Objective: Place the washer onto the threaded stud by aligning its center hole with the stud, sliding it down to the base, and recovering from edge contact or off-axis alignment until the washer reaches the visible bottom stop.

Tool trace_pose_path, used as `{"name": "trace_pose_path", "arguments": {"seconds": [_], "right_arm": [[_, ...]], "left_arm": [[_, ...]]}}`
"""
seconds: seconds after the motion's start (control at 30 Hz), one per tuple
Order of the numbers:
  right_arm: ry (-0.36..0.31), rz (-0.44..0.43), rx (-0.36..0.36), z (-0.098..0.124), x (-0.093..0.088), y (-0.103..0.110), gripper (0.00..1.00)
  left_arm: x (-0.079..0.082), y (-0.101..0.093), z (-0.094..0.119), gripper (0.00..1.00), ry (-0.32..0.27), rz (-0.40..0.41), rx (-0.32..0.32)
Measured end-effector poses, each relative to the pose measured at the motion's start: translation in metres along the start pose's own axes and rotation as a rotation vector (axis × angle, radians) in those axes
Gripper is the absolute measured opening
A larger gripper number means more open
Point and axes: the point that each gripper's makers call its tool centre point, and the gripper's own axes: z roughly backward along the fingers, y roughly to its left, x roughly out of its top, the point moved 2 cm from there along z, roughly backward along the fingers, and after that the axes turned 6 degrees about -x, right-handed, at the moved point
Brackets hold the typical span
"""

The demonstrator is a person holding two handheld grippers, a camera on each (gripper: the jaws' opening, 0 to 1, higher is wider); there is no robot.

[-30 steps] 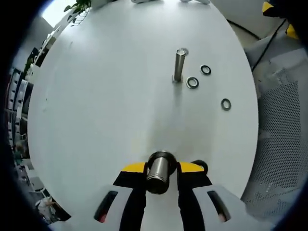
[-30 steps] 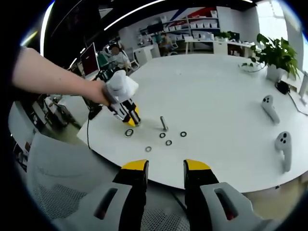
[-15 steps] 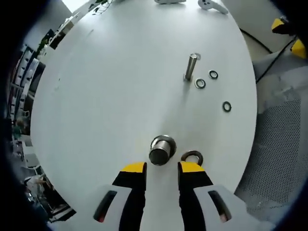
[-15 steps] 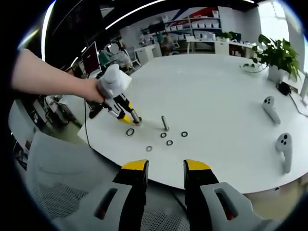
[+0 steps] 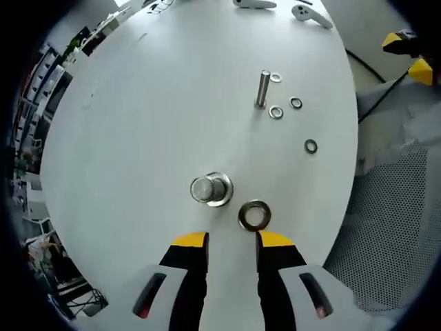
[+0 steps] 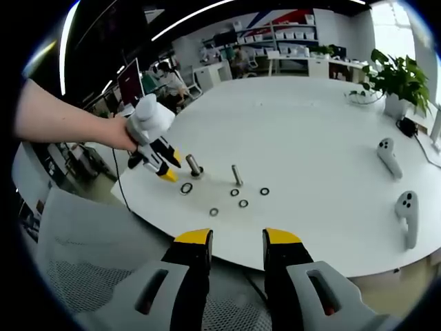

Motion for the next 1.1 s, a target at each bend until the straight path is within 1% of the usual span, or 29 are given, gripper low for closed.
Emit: {"name": "trace_pose_path", "arguments": {"seconds": [0.07, 0.2, 0.33, 0.43, 0.47, 0.67, 0.77, 0.97, 1.0, 1.1], "right_arm": [[0.004, 0.004, 0.002, 0.000, -0.001, 0.001, 0.31], [0.004, 0.002, 0.001, 0.000, -0.001, 0.001, 0.31], [0.000, 0.010, 0.008, 0.000, 0.000, 0.002, 0.31], [-0.001, 0.009, 0.008, 0.000, 0.000, 0.002, 0.31], [0.000, 0.006, 0.005, 0.000, 0.000, 0.001, 0.31], [-0.002, 0.003, 0.004, 0.000, 0.000, 0.001, 0.31], [0.001, 0.003, 0.003, 0.000, -0.001, 0.001, 0.31], [-0.003, 0.000, 0.004, 0.000, 0.000, 0.001, 0.31], [-0.003, 0.002, 0.004, 0.000, 0.000, 0.001, 0.31], [-0.001, 0.002, 0.004, 0.000, 0.000, 0.001, 0.31]], "left_arm": [[-0.003, -0.002, -0.003, 0.26, -0.001, 0.018, -0.006], [-0.008, -0.010, -0.009, 0.27, -0.019, 0.082, -0.028], [-0.005, -0.012, -0.018, 0.27, -0.043, 0.130, -0.026], [0.000, -0.010, -0.022, 0.27, -0.064, 0.140, -0.014], [0.002, -0.011, -0.024, 0.27, -0.068, 0.149, -0.020], [0.009, -0.013, -0.030, 0.28, -0.060, 0.162, -0.035], [0.012, -0.013, -0.031, 0.28, -0.056, 0.155, -0.025], [0.011, -0.015, -0.030, 0.28, -0.044, 0.142, -0.016], [0.010, -0.016, -0.030, 0.27, -0.044, 0.174, -0.010], [0.010, -0.017, -0.030, 0.26, -0.053, 0.175, -0.004]]}}
